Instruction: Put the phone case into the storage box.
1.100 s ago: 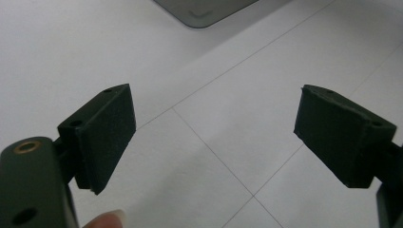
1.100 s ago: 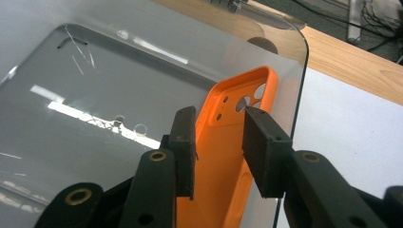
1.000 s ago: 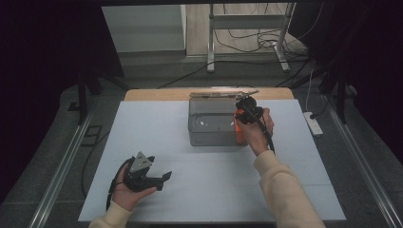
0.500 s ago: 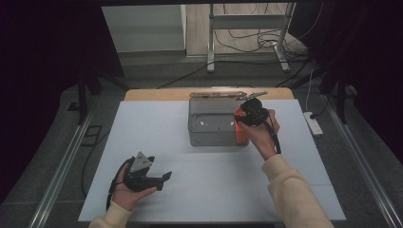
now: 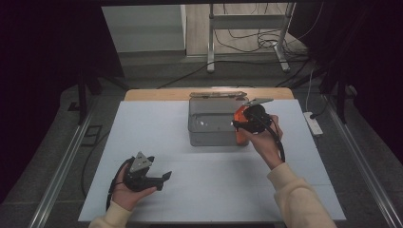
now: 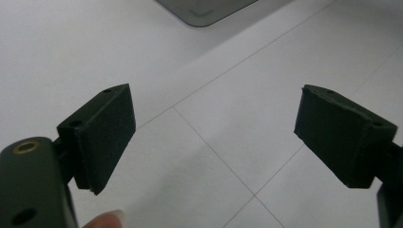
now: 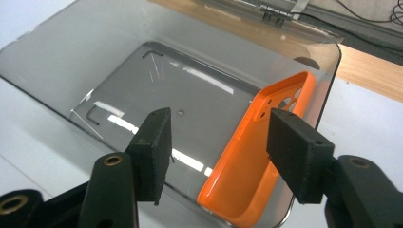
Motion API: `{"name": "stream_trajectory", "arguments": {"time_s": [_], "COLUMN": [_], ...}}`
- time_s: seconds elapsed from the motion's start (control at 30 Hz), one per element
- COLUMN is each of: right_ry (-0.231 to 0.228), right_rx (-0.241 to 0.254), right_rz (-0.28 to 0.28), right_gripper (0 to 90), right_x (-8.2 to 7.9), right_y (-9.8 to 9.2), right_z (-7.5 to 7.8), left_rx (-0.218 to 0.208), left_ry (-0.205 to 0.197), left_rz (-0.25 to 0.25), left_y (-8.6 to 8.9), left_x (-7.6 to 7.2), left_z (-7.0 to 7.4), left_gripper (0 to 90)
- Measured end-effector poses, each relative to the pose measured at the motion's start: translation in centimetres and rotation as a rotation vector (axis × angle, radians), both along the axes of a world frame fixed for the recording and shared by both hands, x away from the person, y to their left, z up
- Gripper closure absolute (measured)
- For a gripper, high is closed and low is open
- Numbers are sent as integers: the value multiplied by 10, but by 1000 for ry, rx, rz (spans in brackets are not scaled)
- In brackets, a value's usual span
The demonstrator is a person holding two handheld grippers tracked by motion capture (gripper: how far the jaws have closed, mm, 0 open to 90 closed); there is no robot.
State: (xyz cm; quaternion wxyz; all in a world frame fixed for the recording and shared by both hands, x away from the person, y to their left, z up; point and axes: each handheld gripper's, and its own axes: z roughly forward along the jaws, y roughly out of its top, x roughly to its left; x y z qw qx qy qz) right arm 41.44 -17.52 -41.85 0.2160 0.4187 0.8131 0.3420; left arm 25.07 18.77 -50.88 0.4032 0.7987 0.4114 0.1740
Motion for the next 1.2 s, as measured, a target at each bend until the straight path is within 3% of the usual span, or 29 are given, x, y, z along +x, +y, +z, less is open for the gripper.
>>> {"name": "stream_trajectory", "arguments": {"time_s": [0.6, 0.9, 1.2], "right_ry": [-28, -71, -81], "right_rx": [105, 142, 143], "right_rz": [62, 131, 163], "right_gripper": [381, 361, 335], "right_x": [-27, -45, -68], "right_y": [-24, -38, -56], "right_z": [-6, -8, -11], "left_rx": [-5, -7, 3], "left_ry": [3, 1, 3], "left_rz": [4, 2, -4], "left_y": [-1, -3, -6], "left_x": [2, 3, 4], "left_z": [-1, -1, -1], "left_gripper": [137, 137, 137]}}
